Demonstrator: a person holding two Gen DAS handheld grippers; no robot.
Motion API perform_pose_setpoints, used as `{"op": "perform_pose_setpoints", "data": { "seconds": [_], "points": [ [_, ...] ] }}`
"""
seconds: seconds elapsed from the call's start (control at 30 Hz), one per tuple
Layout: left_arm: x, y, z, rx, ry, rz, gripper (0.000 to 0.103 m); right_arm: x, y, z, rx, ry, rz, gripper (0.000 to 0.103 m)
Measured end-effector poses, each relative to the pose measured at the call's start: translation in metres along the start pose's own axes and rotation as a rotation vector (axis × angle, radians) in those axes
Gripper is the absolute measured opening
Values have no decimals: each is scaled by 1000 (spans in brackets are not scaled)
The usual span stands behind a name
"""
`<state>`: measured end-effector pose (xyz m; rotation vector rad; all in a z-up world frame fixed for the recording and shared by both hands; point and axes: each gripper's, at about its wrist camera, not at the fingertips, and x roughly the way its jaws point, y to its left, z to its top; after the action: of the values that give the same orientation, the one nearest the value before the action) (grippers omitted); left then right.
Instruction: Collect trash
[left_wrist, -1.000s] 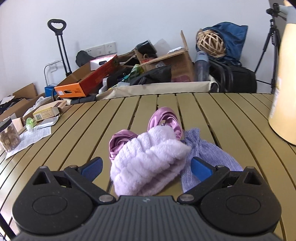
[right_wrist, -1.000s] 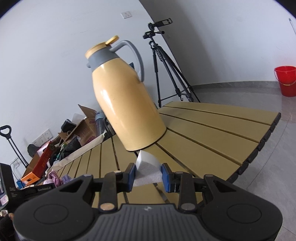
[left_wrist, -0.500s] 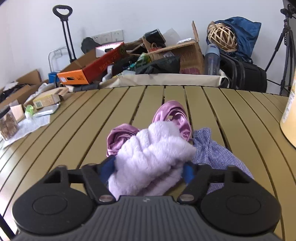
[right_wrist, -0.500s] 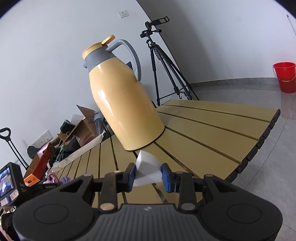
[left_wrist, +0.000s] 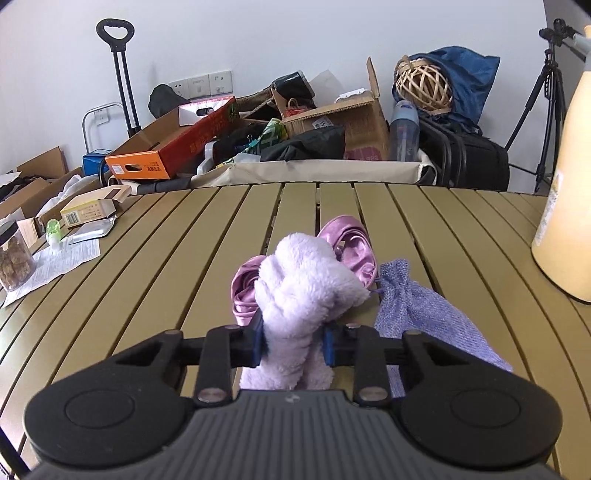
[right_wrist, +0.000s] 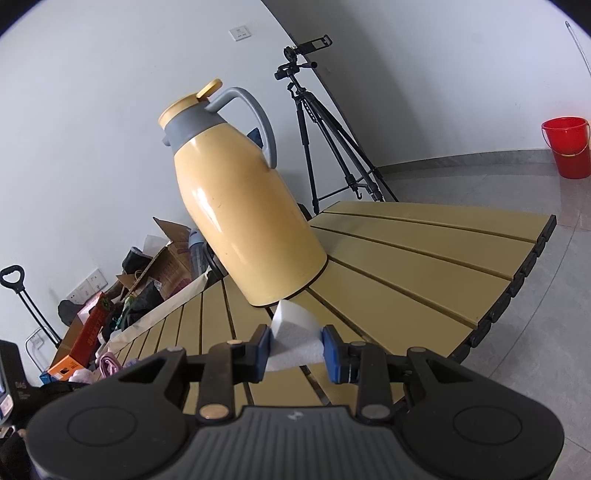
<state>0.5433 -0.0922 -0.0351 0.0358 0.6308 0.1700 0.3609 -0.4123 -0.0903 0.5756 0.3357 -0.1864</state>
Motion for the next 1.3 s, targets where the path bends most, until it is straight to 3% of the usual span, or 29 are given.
{"op": "perform_pose_setpoints", "data": {
  "seconds": [0.27,0.7,1.3],
  "points": [
    [-39,-1,-3,28,-61,-22,29,-1,2,0,1,10,26,30],
    [-131,5,-16,14,-149,-127,28,-10,10,0,0,4,101,30],
    [-245,36,-58,11,-252,-219,28,-49,32,-11,-123,18,241,30]
  ]
}}
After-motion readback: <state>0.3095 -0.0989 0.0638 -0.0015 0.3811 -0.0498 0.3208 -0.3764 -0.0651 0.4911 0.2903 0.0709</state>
